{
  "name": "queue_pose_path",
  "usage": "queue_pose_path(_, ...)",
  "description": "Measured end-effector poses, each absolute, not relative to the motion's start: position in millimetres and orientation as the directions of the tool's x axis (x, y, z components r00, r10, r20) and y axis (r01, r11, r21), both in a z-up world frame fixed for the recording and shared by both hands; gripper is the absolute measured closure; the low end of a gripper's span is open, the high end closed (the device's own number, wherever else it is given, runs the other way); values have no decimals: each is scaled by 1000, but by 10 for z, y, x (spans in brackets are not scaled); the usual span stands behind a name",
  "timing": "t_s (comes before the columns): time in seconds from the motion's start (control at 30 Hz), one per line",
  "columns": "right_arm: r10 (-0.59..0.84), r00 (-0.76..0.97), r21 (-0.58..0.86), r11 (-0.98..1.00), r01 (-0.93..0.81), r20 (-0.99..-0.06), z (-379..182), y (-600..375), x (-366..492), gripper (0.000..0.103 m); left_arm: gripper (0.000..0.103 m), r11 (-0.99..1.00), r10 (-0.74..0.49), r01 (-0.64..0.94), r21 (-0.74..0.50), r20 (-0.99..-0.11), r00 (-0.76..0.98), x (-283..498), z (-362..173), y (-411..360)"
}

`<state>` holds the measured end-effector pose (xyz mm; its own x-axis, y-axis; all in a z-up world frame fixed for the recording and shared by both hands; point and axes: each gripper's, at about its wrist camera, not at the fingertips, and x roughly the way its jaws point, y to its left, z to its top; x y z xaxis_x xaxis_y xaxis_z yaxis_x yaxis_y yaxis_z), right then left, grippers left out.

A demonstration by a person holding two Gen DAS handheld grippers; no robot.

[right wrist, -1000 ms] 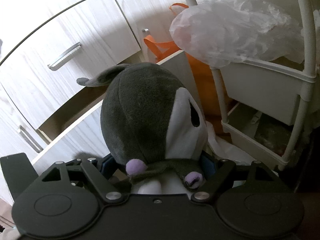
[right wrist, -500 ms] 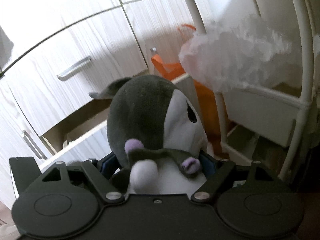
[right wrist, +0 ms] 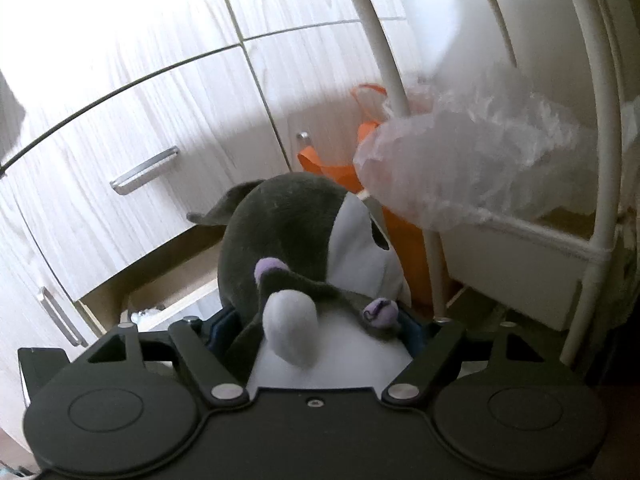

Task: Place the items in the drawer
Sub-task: 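Pull the drawer open with the left gripper while the right gripper holds the plush toy, then lower the plush toy into the open drawer and open the right gripper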

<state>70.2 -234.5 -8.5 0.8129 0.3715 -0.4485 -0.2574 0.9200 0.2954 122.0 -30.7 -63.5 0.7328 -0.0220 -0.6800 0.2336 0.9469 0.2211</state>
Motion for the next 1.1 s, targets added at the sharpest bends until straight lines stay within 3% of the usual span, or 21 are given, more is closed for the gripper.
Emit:
queue_pose_path(0.13, 341, 830, 258, 934, -246, -441, -53, -2322, 713, 21, 70, 965, -64, 224, 135, -707, 704, 993, -319, -342)
queue_pose_path(0.2, 324, 846, 229, 942, -246, -424, -40, -2309, 669, 21, 70, 969, -84, 224, 103, -715, 694, 982, -260, -326)
queue_pose_path(0.47, 333, 876, 219, 938, -270, -348, 71, -2325, 560, 21, 67, 965, -41, 203, 168, -666, 745, 794, 20, -327)
queue_pose_path(0.73, 423, 862, 228, 901, -368, -280, 317, -2217, 490, 21, 67, 975, -47, 171, 144, -617, 786, 620, 282, -219)
queue_pose_path(0.93, 541, 782, 185, 841, -509, -309, 643, -1933, 671, 21, 67, 983, -45, 144, 112, -616, 786, 592, 366, -74)
queue_pose_path(1.1, 567, 725, 68, 803, -592, -391, 786, -1538, 881, 20, 67, 987, -58, 138, 77, -638, 768, 623, 287, -36)
